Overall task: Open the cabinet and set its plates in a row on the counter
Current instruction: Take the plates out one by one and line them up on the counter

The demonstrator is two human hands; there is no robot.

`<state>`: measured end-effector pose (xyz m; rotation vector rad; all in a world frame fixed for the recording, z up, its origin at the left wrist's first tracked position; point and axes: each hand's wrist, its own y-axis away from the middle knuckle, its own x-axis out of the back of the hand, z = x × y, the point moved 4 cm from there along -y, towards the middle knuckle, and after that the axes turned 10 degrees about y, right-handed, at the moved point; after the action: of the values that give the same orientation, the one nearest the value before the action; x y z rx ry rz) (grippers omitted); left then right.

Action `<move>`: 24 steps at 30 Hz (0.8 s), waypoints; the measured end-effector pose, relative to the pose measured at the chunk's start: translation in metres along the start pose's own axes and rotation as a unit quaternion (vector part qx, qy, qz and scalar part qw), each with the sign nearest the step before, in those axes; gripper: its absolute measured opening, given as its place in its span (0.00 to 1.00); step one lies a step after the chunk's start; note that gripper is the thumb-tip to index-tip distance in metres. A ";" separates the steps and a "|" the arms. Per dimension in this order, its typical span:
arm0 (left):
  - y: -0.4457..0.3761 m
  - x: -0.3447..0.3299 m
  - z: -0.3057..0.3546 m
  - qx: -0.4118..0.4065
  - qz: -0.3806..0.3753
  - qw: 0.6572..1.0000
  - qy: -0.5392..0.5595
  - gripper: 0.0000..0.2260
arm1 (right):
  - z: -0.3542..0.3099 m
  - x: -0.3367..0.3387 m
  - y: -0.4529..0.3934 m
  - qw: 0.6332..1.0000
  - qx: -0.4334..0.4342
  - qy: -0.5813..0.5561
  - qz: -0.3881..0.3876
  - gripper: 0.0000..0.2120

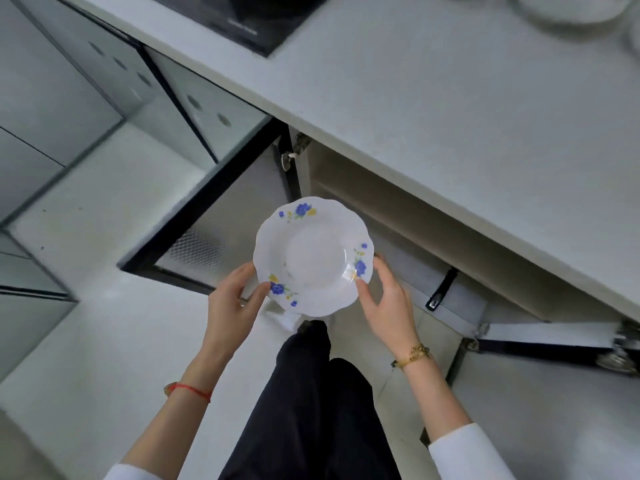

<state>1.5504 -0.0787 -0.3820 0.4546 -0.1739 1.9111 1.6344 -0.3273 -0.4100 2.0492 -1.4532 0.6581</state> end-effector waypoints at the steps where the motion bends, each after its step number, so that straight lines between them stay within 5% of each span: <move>1: 0.010 0.008 0.016 0.004 0.001 1.000 0.007 0.16 | -0.013 0.013 0.010 1.000 0.004 0.001 0.003 0.22; 12: 0.075 0.049 0.164 -0.025 -0.006 1.000 0.018 0.13 | -0.109 0.136 0.092 0.999 0.004 0.008 0.051 0.22; 24: 0.032 0.010 0.255 -0.107 -0.096 0.990 0.004 0.13 | -0.113 0.220 0.097 0.989 -0.033 -0.025 0.141 0.19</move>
<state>1.5761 -0.1669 -0.1413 0.3075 -0.3158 1.6830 1.5996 -0.4294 -0.1672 1.8389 -1.7905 0.6634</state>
